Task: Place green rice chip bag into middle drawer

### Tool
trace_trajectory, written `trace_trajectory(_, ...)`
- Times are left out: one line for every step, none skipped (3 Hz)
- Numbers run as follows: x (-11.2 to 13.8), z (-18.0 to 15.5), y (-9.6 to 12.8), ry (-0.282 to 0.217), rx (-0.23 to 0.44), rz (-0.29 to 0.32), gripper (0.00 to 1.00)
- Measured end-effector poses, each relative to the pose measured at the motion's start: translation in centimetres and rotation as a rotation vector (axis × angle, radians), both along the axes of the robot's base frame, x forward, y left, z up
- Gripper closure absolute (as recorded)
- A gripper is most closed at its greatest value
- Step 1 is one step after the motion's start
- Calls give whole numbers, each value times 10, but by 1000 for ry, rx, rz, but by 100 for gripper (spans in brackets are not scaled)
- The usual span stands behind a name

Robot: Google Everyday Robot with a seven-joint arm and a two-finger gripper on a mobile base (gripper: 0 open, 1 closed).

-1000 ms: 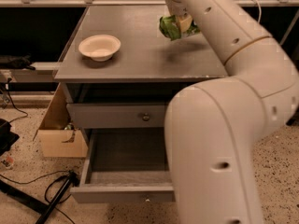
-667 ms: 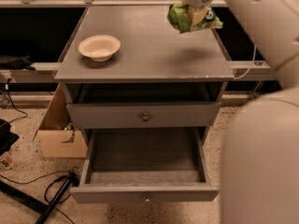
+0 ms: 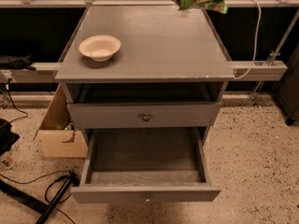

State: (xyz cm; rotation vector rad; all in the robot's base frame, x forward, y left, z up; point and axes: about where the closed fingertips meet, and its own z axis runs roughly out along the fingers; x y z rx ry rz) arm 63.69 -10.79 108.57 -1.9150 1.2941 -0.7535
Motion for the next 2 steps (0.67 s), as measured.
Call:
trace_trajectory(-78,24,56,-91,64,122,100)
trace_trajectory(-135,27,66,-186,21,168,100)
